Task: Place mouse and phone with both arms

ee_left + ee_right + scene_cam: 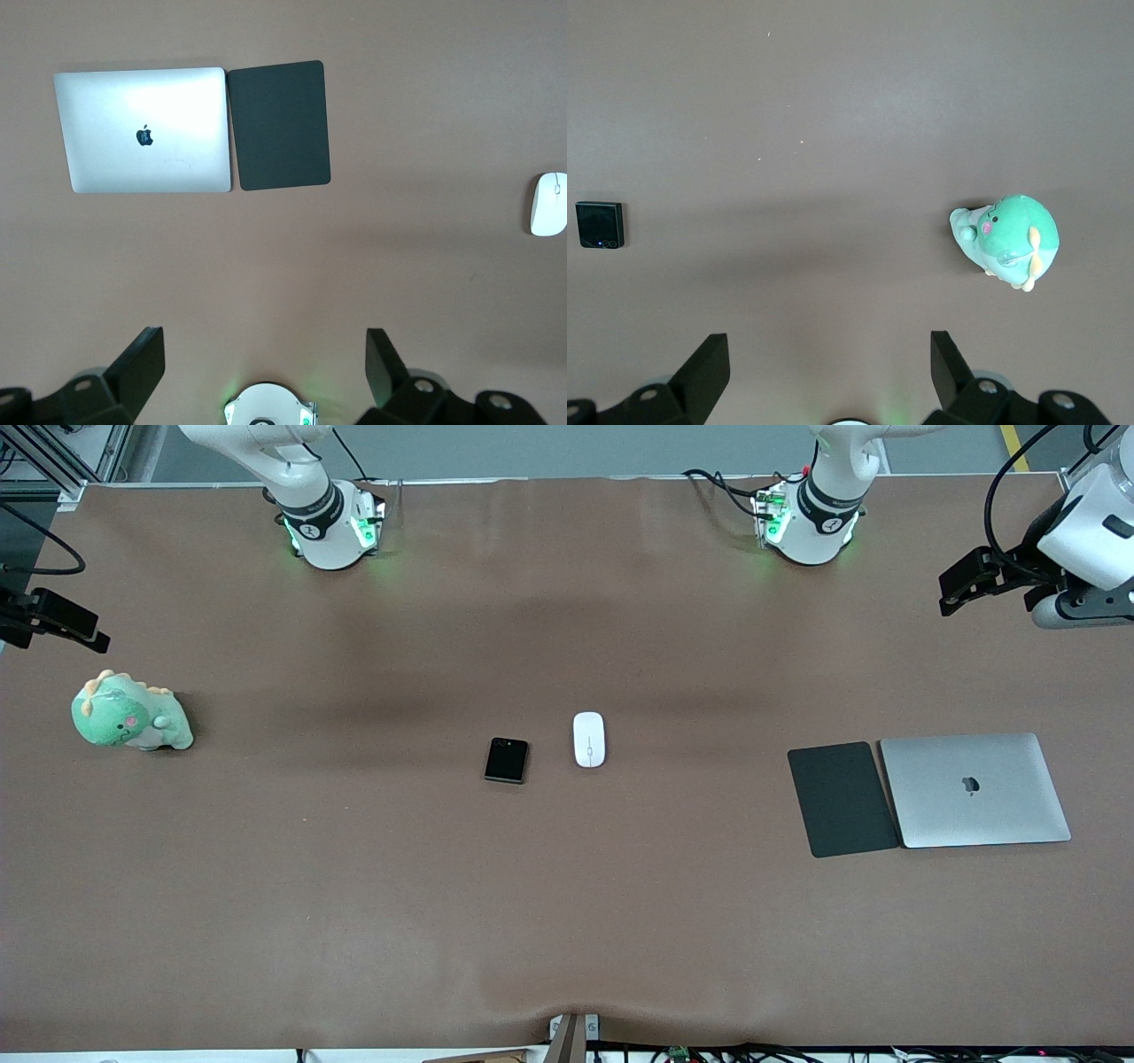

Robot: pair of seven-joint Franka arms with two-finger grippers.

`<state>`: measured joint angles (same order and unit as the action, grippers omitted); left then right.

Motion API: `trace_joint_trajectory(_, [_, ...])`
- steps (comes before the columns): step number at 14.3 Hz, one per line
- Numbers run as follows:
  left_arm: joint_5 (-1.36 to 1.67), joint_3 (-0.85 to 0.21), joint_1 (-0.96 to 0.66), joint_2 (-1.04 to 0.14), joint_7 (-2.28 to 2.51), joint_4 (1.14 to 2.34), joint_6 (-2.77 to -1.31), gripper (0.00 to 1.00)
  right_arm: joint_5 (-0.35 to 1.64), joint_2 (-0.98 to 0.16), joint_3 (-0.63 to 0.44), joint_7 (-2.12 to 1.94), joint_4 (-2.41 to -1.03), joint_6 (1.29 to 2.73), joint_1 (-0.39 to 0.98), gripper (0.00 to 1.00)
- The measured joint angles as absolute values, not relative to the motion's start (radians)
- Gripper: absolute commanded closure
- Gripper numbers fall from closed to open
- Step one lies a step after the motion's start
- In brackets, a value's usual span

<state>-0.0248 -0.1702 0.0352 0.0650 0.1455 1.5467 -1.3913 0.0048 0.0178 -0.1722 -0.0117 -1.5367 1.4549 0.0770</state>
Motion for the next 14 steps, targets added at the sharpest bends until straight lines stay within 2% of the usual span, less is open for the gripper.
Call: trace_joint_trajectory(14, [-0.025, -0.175, 0.029, 0.039, 0.146, 1.541, -1.391, 0.0, 0.005, 0.018, -0.175, -0.012, -1.537, 1.454, 0.077, 0.0])
